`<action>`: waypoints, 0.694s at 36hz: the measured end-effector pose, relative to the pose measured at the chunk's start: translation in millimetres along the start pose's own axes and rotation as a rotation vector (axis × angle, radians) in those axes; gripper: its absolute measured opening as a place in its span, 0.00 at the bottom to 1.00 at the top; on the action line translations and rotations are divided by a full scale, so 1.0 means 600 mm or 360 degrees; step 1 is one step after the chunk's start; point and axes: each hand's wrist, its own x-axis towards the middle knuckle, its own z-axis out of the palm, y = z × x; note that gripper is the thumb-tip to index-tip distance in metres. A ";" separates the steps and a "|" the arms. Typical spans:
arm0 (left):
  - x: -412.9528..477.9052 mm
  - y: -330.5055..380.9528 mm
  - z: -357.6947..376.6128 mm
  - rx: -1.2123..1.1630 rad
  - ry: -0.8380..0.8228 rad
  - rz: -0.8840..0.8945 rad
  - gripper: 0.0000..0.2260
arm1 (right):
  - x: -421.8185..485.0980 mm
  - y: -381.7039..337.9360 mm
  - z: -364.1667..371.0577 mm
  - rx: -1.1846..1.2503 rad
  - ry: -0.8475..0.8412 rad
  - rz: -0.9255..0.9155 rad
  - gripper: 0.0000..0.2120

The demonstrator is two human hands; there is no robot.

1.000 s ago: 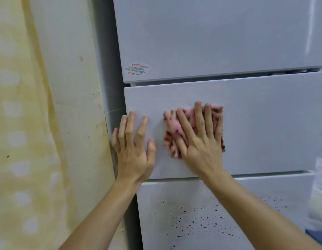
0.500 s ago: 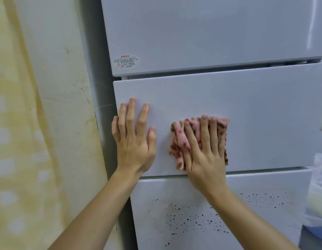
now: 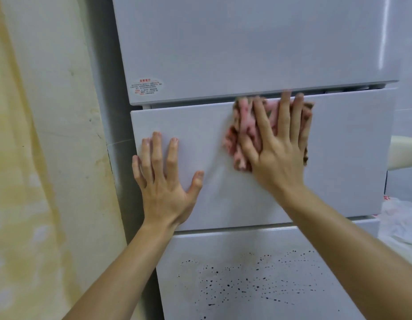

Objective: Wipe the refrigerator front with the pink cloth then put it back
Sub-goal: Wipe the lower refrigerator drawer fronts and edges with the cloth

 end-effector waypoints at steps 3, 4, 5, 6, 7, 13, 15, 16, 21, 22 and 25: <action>0.000 0.009 0.004 -0.0004 0.0028 0.0033 0.34 | 0.051 -0.006 0.007 -0.0029 0.0083 0.0076 0.27; -0.001 0.012 0.005 -0.0006 0.0032 0.0043 0.33 | 0.051 -0.006 0.010 -0.0031 0.0118 0.0082 0.26; -0.001 0.016 0.006 -0.0011 0.0039 0.0047 0.33 | 0.043 -0.006 0.011 -0.0020 0.0148 0.0071 0.25; -0.001 0.020 0.006 -0.0021 0.0044 0.0049 0.32 | 0.030 -0.004 0.012 0.0000 0.0168 0.0049 0.24; -0.001 0.024 0.006 -0.0035 0.0043 0.0051 0.31 | 0.012 -0.001 0.012 0.0024 0.0178 0.0020 0.24; -0.002 0.045 0.006 -0.0108 0.0085 0.0127 0.28 | -0.176 0.057 -0.006 0.0125 -0.0013 -0.0212 0.27; -0.005 0.053 0.010 -0.0115 0.0072 0.0153 0.28 | -0.236 0.090 -0.017 0.0060 -0.0121 -0.0308 0.30; -0.007 0.057 0.011 -0.0107 0.0052 0.0165 0.28 | -0.254 0.104 -0.022 0.0042 -0.0178 -0.0346 0.30; -0.013 0.080 0.019 -0.0027 -0.0007 0.0216 0.30 | -0.246 0.139 -0.033 0.0037 -0.0284 -0.0449 0.32; -0.012 0.085 0.021 -0.0028 -0.0010 0.0215 0.31 | -0.234 0.140 -0.035 0.0043 -0.0282 -0.0450 0.33; -0.010 0.095 0.026 -0.0015 0.0003 0.0196 0.32 | -0.176 0.142 -0.039 0.0044 -0.0219 -0.0369 0.32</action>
